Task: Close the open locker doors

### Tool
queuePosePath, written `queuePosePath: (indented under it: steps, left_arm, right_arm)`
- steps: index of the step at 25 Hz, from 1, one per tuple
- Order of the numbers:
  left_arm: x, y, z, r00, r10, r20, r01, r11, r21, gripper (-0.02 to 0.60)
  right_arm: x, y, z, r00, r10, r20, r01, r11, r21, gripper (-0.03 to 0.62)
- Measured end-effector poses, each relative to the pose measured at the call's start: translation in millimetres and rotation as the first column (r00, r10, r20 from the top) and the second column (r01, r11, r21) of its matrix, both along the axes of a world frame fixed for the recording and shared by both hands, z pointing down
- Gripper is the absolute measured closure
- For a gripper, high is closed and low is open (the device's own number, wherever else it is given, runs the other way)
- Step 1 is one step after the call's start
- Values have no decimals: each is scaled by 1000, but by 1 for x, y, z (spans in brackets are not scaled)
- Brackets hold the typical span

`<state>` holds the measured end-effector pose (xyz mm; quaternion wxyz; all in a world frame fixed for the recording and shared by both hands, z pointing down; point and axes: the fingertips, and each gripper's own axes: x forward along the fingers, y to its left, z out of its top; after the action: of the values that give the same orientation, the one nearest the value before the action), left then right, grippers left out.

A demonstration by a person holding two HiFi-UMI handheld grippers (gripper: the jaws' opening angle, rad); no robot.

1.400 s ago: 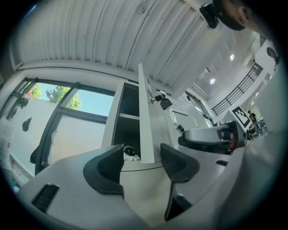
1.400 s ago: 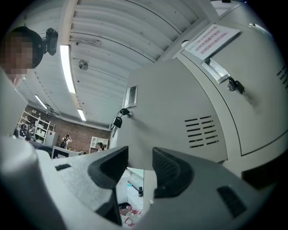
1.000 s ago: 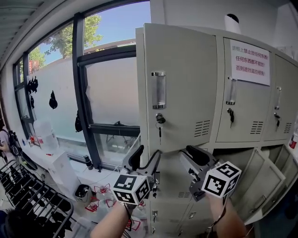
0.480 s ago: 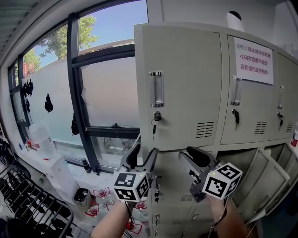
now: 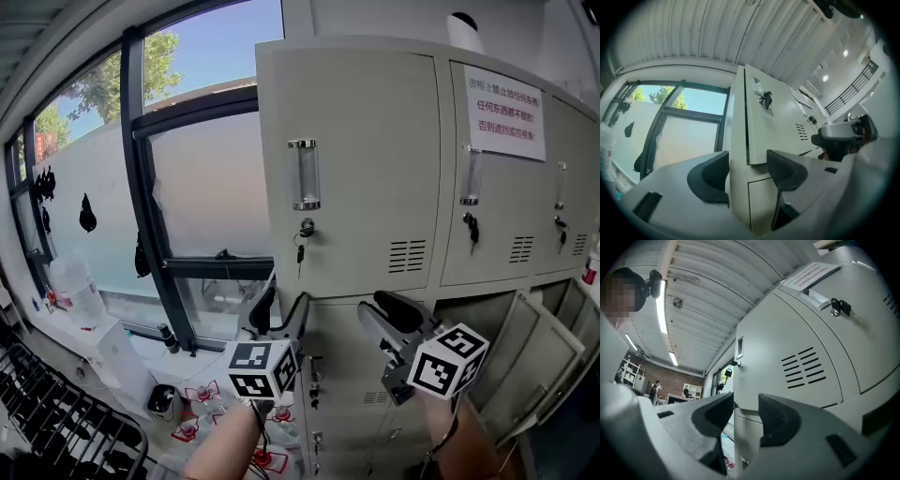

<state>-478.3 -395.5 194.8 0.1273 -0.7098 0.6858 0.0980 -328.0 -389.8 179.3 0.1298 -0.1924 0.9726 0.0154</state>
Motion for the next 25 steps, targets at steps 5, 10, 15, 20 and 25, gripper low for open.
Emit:
queuePosePath:
  steps: [5,10,15,20,25]
  left_arm:
    - [0,-7,0,1000,-16,10,16,1000,-16,337]
    - [-2,-12,0,999,-41,21,42,999,-27,337]
    - [-4,-17,0,998,-51,24,52,998,-45,337]
    - [-6,-22,1,999,-47,20,48,997,-64,337]
    - [-6,-22,2,999,-45,21,46,997,-68,337]
  right_arm:
    - [4,-2,1,1000,17,5,-17,1000,-6,433]
    - [10,-4,3,999,31,10,-31,999,-11,433]
    - [15,-6,5,999,42,14,-42,999,-20,433]
    - [19,-7,6,999,50,16,-50,999,-22,433]
    - [22,-7,7,998,60,18,-59,998,-27,433]
